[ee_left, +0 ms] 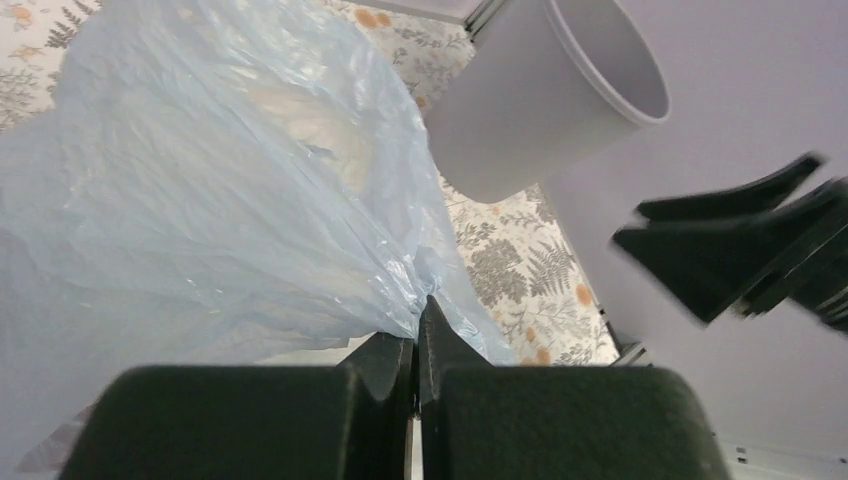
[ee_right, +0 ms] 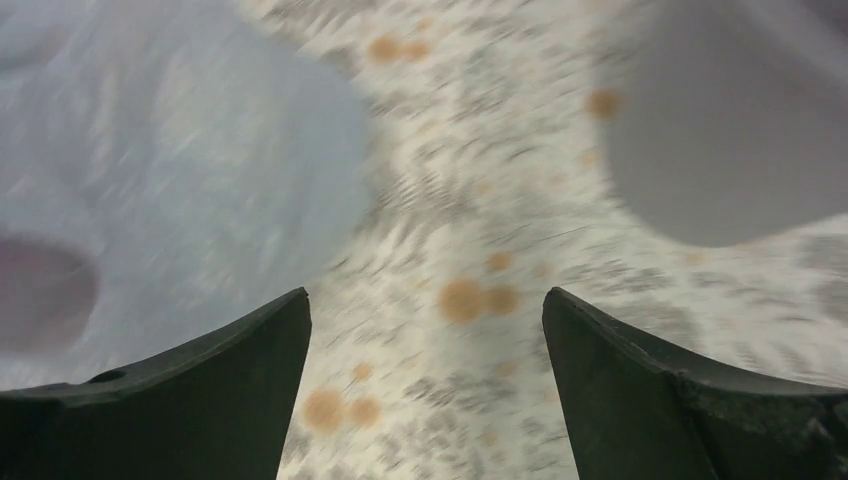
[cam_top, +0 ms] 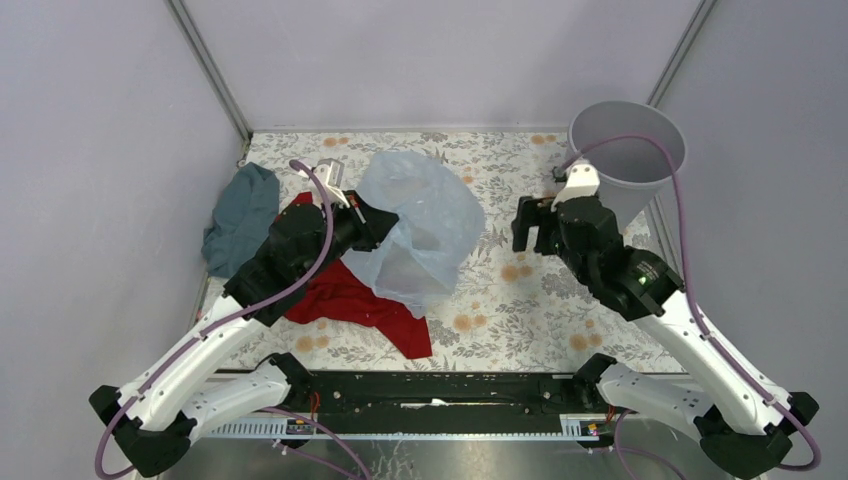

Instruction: Put the trash bags into the trash bin

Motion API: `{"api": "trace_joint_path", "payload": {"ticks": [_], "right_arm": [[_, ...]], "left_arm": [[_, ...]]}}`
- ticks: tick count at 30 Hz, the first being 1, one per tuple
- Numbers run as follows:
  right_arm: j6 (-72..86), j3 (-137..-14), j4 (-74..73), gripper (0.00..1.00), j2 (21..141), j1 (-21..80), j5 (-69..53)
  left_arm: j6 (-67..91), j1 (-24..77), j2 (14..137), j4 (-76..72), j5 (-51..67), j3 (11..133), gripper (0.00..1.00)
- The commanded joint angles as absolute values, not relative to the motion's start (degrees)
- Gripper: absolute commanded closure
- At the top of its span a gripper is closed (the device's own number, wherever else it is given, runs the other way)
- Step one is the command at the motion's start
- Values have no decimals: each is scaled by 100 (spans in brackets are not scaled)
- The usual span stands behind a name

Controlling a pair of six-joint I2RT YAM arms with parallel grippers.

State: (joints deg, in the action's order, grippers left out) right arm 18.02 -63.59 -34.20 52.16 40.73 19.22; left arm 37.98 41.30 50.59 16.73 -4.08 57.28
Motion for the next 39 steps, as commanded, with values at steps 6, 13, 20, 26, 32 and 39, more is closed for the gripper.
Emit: {"api": "trace_joint_path", "payload": {"ticks": [6, 13, 20, 26, 32, 39], "right_arm": [[338, -8253, -3348, 8, 6634, 3102, 4714], [472, -9924, -4037, 0, 8282, 1453, 3036], [316, -10686, -4666, 0, 9324, 697, 1599], [382, -10939, -5075, 11, 9882, 550, 762], [313, -10786, -5093, 54, 10019, 545, 1020], [471, -10435, -5222, 89, 9664, 706, 335]], "left_arm": [[3291, 4129, 4768, 1953, -239, 5555, 100], [3157, 4130, 4722, 2176, 131, 5568, 100], [3099, 4129, 4738, 2298, 220, 5599, 100], [3241, 4126, 4811, 2105, 403, 5538, 100], [3103, 4131, 4780, 2179, 122, 5520, 100], [2955, 4131, 4752, 2323, -296, 5587, 100]]}}
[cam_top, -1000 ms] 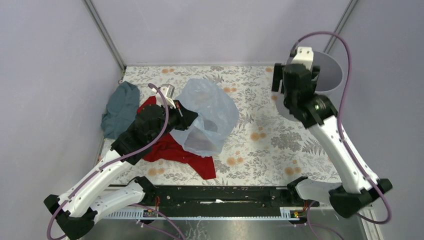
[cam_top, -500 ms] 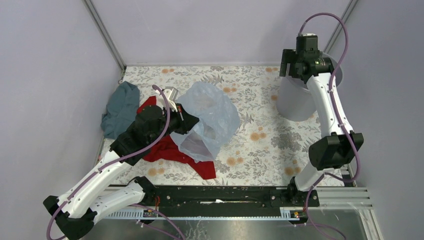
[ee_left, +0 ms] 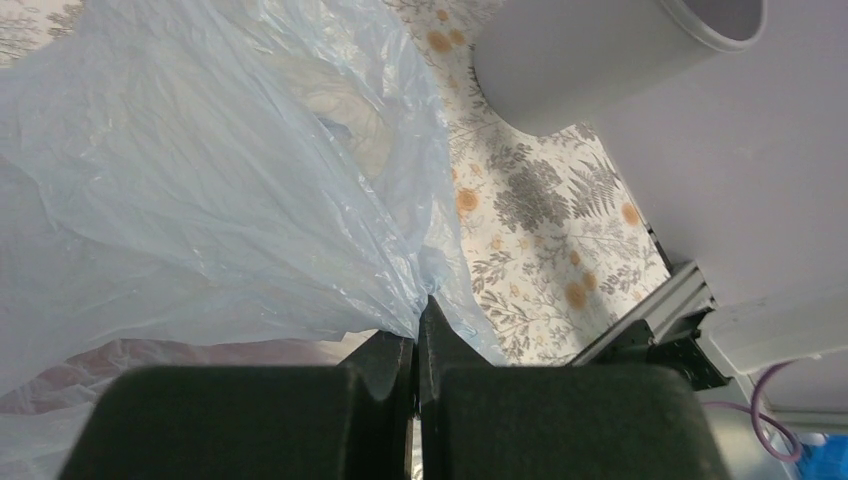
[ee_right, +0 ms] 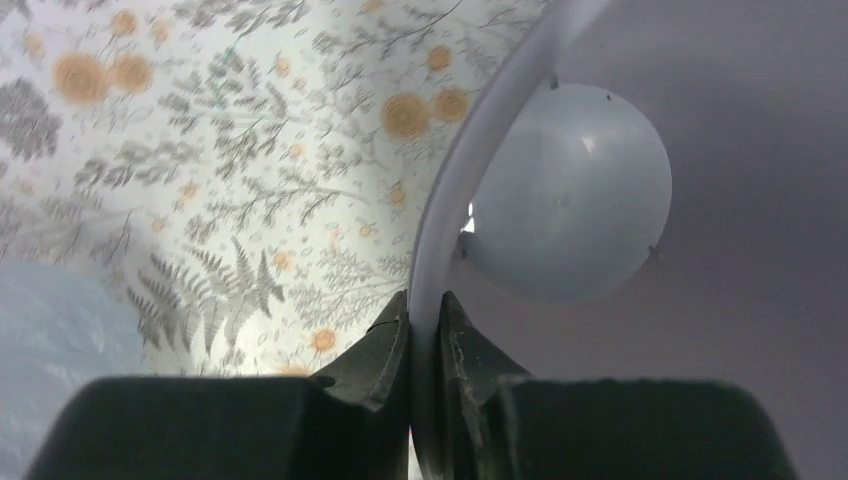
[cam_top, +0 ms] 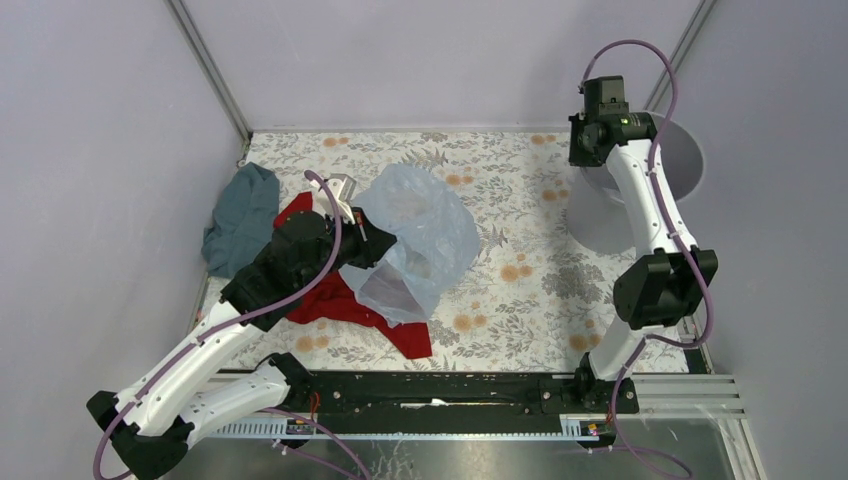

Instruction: Put the trash bags into the trash bin

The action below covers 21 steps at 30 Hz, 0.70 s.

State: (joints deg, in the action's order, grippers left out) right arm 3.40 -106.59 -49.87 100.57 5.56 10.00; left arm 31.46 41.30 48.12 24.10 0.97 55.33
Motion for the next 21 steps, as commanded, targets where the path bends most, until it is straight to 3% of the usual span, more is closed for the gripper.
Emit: {"api": "trace_joint_path", "payload": {"ticks": [1, 5, 16, 21], "right_arm": [[474, -10346, -5252, 93, 9569, 801, 262], [578, -9856, -5304, 100, 9106, 1480, 187], [987, -8959, -5342, 100, 8379, 2954, -239], [1034, -8747, -5095, 91, 8166, 3111, -436]], "left_arm": [[2938, 4128, 4742, 2328, -429, 5555, 100], [2933, 4128, 4849, 2329, -827, 5583, 100], [2863, 4126, 4735, 2469, -1477, 5896, 100], [2999, 4128, 4794, 2603, -1573, 6084, 100]]}}
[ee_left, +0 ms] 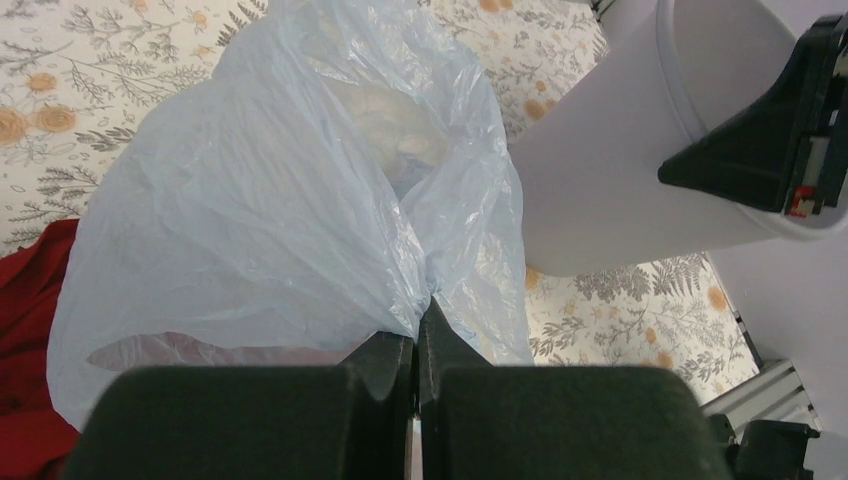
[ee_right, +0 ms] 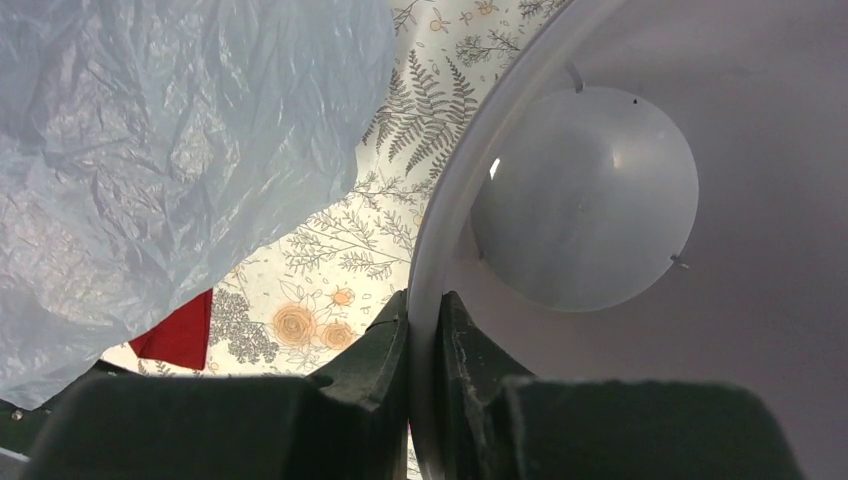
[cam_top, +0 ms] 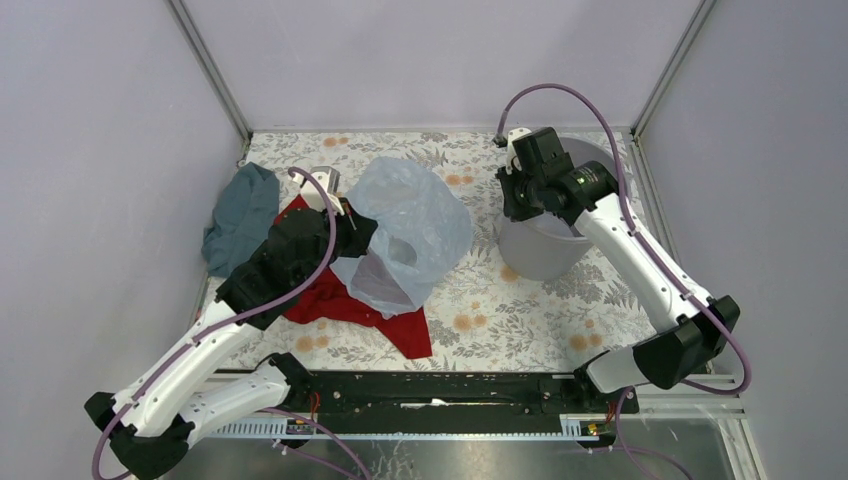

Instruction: Put the trash bags into the trash bin

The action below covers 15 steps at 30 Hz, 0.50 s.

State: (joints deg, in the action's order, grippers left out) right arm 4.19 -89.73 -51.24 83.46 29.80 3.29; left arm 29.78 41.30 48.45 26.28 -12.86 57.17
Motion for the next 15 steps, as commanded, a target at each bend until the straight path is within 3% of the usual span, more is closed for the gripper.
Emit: {"api": "trace_joint_path", "payload": {"ticks": [1, 12, 15], "right_arm": [[1037, -8723, -5044, 91, 8129, 3127, -496], [922, -8664, -4470, 98, 8015, 3265, -1164], [899, -8588, -4287, 96, 7950, 3463, -1149]], "left_arm": [[3057, 4130, 4803, 2619, -1566, 6106, 100], [3887, 4131, 4817, 3469, -1559, 6688, 100], [4120, 4129, 4714, 3730, -1657, 6876, 100]]}}
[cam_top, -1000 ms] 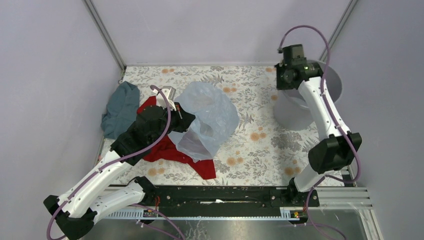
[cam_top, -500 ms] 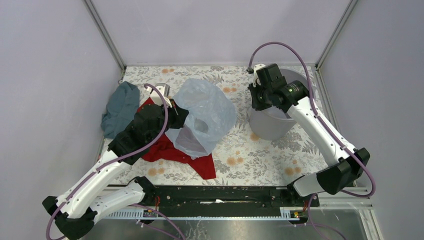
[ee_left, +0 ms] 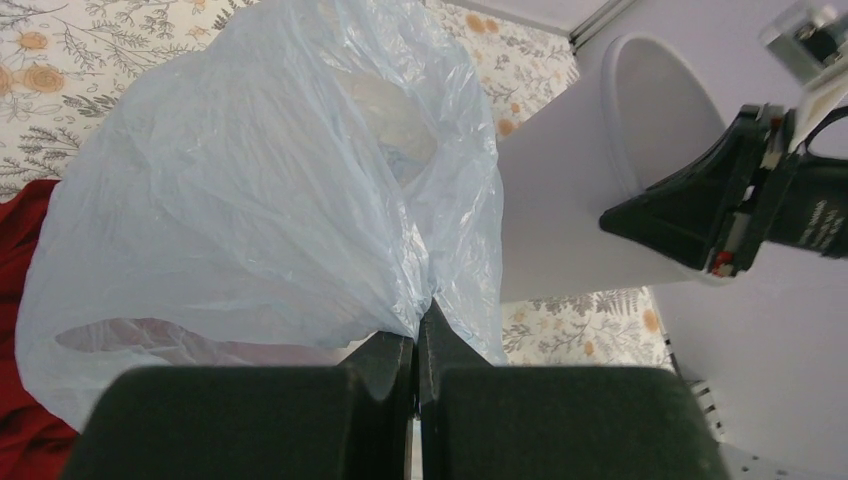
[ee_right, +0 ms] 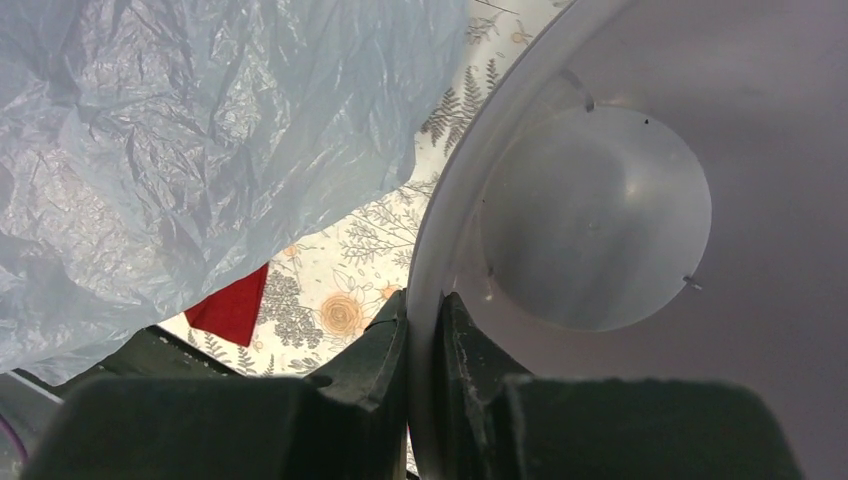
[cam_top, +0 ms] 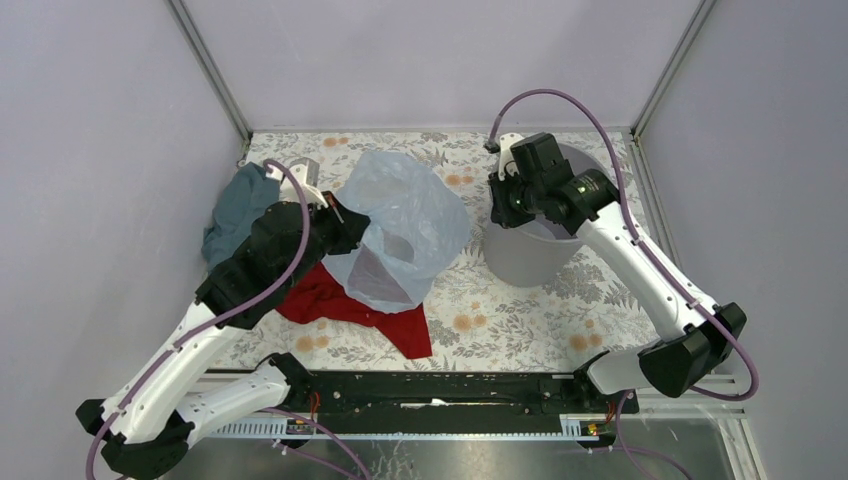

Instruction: Put the trash bags into the trash bin

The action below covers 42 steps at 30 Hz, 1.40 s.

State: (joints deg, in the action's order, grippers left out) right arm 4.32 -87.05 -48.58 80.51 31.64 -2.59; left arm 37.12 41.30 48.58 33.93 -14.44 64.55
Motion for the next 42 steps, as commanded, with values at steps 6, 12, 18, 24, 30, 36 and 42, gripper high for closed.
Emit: {"api": "trace_joint_path", "payload": {"ticks": [6, 12, 18, 24, 30, 36, 42], "right_arm": [[868, -8462, -4088, 76, 7768, 3559, -1408], [648, -8621, -4403, 27, 7389, 3560, -717], [535, -9040, -4383, 0, 7221, 3562, -523], [663, -9383, -3003, 0, 7254, 3580, -2962], [1265, -8716, -251, 0, 7458, 4260, -3986], [782, -8325, 1221, 0, 7971, 5112, -3516], [1124, -7171, 3243, 0, 8060, 5317, -2545]], "left_arm": [[3947, 4131, 4731, 3867, -1720, 7347, 100], [3384, 4126, 5120, 4384, -2070, 8180, 100], [2957, 4129, 5229, 4395, -1916, 8527, 100], [2341, 4125, 5317, 4278, -1446, 8731, 100], [2949, 4129, 5725, 4342, -533, 9189, 100], [3825, 4126, 5879, 4384, -27, 9336, 100], [4034, 4128, 5678, 4054, 489, 9070, 100]]}}
